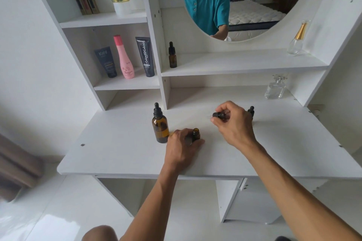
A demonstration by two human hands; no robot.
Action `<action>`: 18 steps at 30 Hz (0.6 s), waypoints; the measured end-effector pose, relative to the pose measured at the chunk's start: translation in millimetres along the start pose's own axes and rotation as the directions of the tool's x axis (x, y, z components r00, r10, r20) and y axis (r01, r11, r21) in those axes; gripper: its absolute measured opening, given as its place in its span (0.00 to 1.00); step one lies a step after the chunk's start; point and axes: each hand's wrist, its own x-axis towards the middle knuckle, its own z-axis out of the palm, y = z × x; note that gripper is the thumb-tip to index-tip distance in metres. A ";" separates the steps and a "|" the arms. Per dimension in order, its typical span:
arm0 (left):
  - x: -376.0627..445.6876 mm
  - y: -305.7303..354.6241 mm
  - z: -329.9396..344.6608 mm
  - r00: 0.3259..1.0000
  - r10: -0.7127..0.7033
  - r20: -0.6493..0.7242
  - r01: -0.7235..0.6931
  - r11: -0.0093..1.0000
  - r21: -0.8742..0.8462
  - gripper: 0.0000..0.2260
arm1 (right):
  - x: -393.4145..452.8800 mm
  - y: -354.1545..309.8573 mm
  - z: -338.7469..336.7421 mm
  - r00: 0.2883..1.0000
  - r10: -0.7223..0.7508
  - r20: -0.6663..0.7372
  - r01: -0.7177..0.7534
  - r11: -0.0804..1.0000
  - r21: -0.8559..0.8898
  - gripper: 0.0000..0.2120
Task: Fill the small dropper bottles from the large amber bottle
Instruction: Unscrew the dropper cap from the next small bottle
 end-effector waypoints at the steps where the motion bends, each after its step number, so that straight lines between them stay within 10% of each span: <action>1: 0.0 0.1 0.1 1.000 0.002 -0.003 -0.002 1.000 0.002 0.08 | -1.8 9.5 2.4 1.000 0.004 0.008 -0.004 1.000 -0.018 0.10; 18: 1.0 -3.1 3.2 1.000 0.012 -0.007 -0.012 1.000 -0.001 0.08 | -13.6 57.1 24.3 1.000 -0.001 -0.023 -0.002 0.988 -0.154 0.14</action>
